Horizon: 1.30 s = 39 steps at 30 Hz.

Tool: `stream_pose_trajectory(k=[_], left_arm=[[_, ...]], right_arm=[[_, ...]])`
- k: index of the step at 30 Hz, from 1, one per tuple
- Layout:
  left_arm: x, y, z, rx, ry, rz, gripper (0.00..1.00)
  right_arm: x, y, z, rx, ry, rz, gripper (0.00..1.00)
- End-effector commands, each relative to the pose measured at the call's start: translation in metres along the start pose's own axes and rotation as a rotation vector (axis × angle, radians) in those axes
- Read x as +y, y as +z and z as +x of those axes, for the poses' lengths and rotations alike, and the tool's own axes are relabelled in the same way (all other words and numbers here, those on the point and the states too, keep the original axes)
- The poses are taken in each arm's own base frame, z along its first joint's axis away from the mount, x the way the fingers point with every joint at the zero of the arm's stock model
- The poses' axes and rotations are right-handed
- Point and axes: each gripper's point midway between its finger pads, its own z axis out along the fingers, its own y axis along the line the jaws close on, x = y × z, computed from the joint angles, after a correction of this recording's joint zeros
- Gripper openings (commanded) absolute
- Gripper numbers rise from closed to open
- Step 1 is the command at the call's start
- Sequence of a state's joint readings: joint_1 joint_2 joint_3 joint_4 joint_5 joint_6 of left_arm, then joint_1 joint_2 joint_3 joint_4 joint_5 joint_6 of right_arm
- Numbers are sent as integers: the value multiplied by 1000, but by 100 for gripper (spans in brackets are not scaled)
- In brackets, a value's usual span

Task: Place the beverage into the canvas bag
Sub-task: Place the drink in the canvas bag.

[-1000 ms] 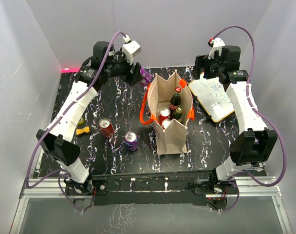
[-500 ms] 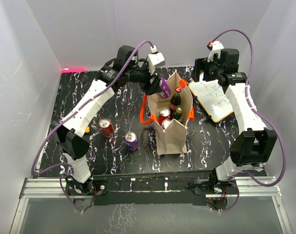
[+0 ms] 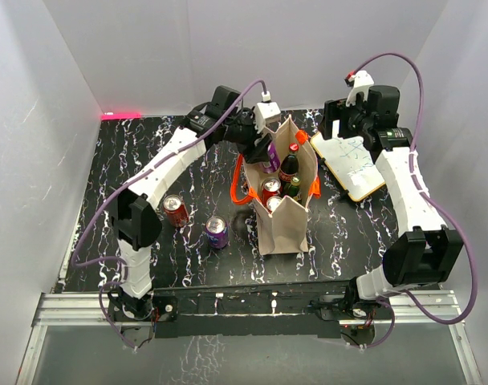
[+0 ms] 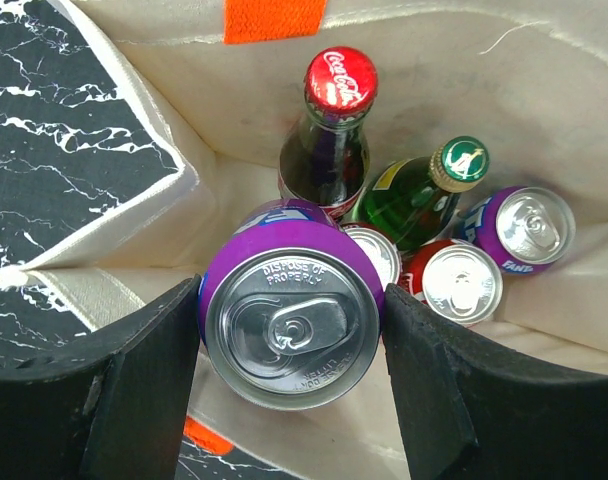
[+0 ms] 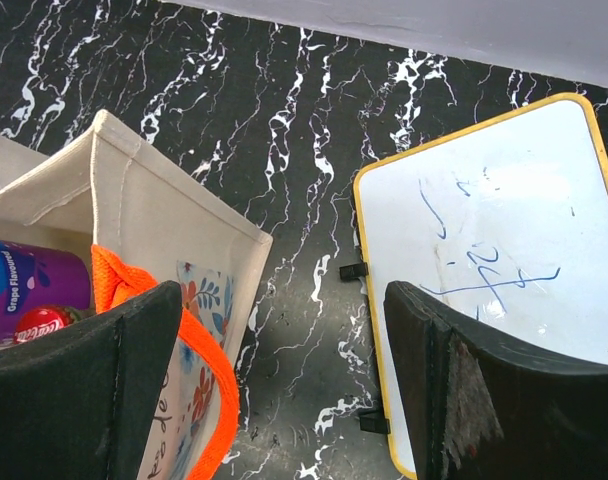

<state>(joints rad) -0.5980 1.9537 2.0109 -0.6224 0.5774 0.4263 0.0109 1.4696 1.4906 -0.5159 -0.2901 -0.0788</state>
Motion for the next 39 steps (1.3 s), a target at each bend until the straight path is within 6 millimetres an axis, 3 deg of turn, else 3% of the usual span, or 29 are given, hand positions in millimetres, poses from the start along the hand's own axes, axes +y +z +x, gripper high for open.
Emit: stream_pose_trajectory(k=[1,10,21,30,39], left_arm=[[7,-10,-42,-113,154,-16,0],[29,12,-26,-67,193,-56,0],[25,31,-2,-11,238,41,0],[26,50,15,47,243,103,0],[12,60,37,113,263,176,0]], right_arm=[[-10,0,-28,-71,-45,37,85],[-14,16,-15,-32,-35,36,85],[-20,25,-11,-2,-45,48,85],[-22,17,-6,-16,-81,67,86],[-19,13,-1,-22,-96,55,87]])
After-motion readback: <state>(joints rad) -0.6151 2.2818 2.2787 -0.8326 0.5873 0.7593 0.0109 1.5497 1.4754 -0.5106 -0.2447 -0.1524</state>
